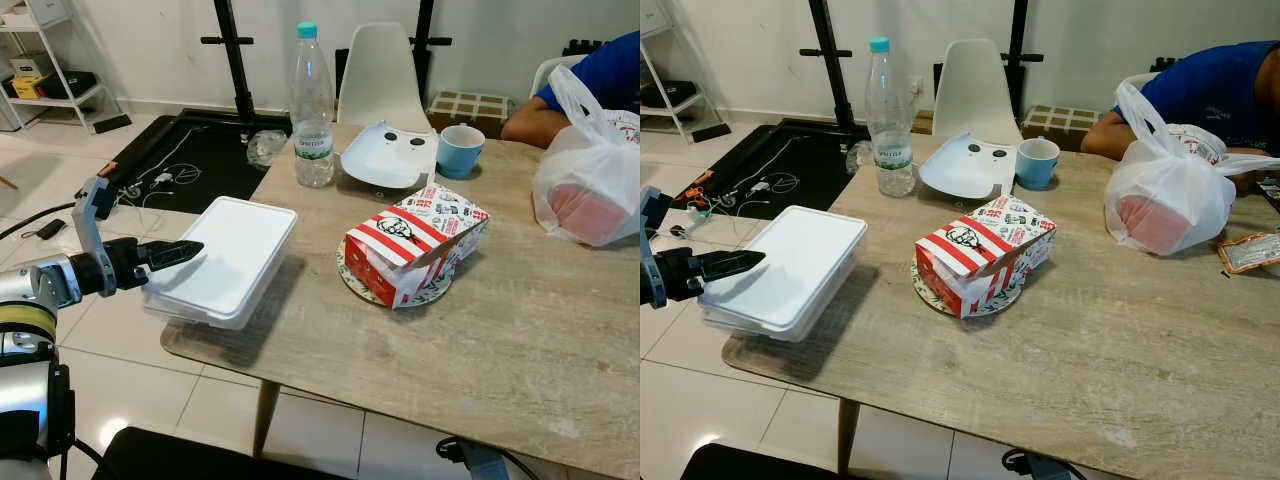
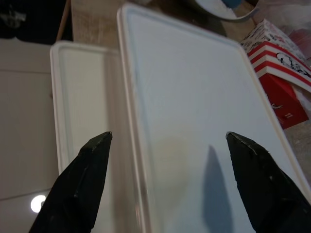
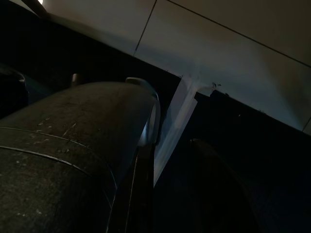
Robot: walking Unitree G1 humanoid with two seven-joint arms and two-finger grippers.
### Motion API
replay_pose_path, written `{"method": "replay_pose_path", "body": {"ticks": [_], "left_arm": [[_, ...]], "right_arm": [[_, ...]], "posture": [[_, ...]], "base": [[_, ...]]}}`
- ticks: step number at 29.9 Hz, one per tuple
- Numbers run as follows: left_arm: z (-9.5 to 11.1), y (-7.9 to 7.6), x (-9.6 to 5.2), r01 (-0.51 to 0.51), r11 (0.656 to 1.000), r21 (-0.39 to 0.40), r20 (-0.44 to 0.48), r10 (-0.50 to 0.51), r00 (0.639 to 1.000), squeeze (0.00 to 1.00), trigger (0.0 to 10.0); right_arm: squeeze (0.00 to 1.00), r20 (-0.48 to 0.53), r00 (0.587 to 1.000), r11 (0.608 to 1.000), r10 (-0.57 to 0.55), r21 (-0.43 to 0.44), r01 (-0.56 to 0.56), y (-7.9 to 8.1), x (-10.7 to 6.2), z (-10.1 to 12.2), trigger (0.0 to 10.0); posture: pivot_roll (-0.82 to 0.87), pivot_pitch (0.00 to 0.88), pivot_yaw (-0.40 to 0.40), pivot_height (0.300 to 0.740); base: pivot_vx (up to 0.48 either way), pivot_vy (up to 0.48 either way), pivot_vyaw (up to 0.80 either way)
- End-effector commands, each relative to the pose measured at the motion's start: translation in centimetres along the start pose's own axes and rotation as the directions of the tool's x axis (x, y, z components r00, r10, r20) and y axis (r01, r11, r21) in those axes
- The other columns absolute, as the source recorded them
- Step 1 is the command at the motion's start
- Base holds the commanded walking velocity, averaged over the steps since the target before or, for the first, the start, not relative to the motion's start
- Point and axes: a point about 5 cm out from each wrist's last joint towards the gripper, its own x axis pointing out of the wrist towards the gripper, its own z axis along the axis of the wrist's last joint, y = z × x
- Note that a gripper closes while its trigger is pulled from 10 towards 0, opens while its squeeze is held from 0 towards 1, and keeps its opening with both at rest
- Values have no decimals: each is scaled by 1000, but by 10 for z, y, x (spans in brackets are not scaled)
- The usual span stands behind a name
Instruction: Restocking fridge
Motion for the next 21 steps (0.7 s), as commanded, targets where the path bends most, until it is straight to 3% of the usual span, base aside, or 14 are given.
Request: {"method": "replay_pose_path", "body": {"ticks": [1,2,12,21], "left_arm": [[-6,1,1,9,1000,-21,-27,-10,1000,0,2392],[-8,1,1,13,1000,-26,-31,-14,999,0,0],[-12,3,-2,18,999,-50,-15,-19,1000,0,0],[-9,4,-4,16,998,-69,63,-12,998,0,0]], "right_arm": [[0,-1,1000,1000,-1,2,1,1,0,-1,10000],[0,0,1000,1000,-1,1,1,1,0,-1,10000],[0,2,1000,1000,-3,-4,3,0,0,0,10000],[0,6,1000,1000,-3,-1,3,0,0,2,10000]], "posture": [[-78,0,41,740],[-78,0,41,740],[-76,0,39,740],[-72,0,38,740]], "base": [[0,0,0],[0,0,0],[0,0,0],[0,0,0]]}}
